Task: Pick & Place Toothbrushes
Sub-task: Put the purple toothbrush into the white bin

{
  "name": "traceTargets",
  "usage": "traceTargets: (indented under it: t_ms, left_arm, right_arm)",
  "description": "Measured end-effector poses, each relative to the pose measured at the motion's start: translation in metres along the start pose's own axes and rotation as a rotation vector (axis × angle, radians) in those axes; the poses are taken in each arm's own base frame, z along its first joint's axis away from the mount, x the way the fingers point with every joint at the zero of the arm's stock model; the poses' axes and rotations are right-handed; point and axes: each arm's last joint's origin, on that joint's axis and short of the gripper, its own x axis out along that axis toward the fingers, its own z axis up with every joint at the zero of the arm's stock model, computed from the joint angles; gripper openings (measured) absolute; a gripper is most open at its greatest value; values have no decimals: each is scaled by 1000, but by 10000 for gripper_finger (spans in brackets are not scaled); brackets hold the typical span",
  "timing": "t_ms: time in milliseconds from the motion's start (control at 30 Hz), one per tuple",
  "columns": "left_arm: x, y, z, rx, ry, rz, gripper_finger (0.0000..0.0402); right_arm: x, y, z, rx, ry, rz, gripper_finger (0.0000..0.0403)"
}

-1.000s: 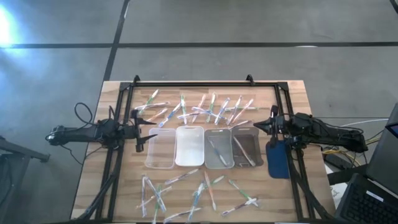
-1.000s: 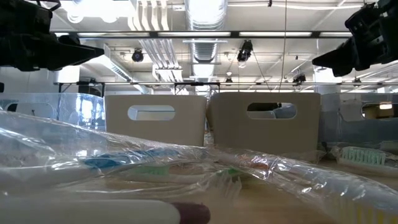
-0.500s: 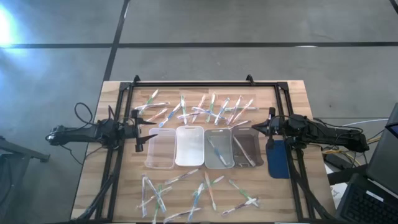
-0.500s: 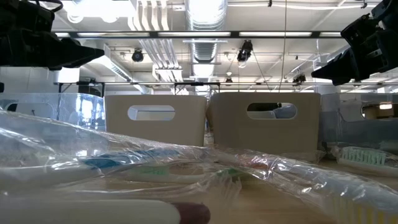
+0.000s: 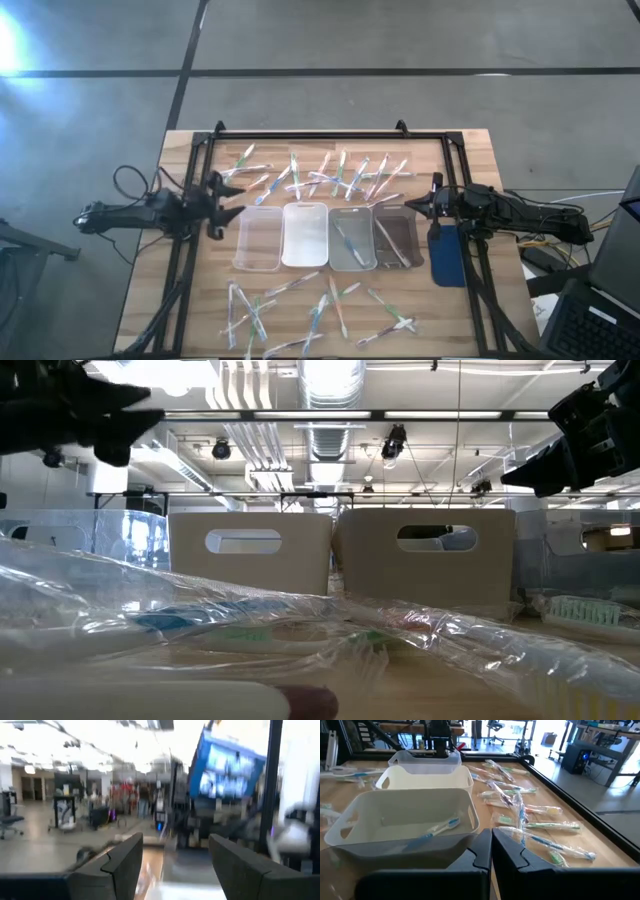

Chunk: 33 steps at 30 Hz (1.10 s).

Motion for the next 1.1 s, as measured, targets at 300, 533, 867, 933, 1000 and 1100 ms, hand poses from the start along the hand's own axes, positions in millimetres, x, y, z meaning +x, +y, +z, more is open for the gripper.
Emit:
traceTargets:
  t_ms: [300,533,867,933,1000,1100]
  left_arm:
    - [-3,8,16,19,-157,294,232]
    - [-3,13,15,-11,-135,463,232]
    - [14,10,41,44,-24,456,232]
    - [19,9,46,59,15,456,232]
    - [24,8,50,77,59,454,232]
    - [33,7,57,98,114,452,232]
  right_arm:
    - [0,0,0,0,0,1,9]
    - [0,0,0,0,0,1,9]
    - [0,0,0,0,0,1,9]
    - [0,0,0,0,0,1,9]
    - [0,0,0,0,0,1,9]
    - [0,0,0,0,0,1,9]
